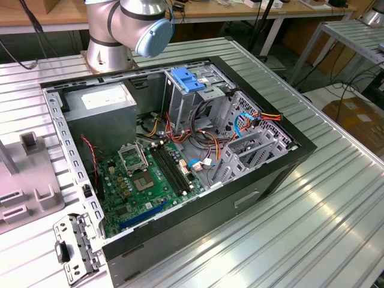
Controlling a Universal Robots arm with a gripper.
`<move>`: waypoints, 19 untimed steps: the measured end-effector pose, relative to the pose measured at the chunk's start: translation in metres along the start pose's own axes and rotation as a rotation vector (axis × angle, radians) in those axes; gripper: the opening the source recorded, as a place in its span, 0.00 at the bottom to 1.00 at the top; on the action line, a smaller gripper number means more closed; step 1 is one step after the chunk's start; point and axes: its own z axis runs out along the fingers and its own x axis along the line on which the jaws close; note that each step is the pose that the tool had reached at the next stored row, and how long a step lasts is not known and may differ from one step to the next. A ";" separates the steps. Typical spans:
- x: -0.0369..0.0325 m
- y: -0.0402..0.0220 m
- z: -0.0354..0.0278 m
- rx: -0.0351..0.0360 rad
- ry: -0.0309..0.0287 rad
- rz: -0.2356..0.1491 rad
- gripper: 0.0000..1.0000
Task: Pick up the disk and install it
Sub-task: 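Pick up the disk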
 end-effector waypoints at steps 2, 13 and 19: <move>-0.0004 0.0001 -0.0027 0.0001 0.0021 0.000 0.37; -0.0021 0.0002 -0.0136 0.0012 0.0727 0.001 0.37; -0.0021 0.0002 -0.0135 0.0014 0.0812 0.001 0.37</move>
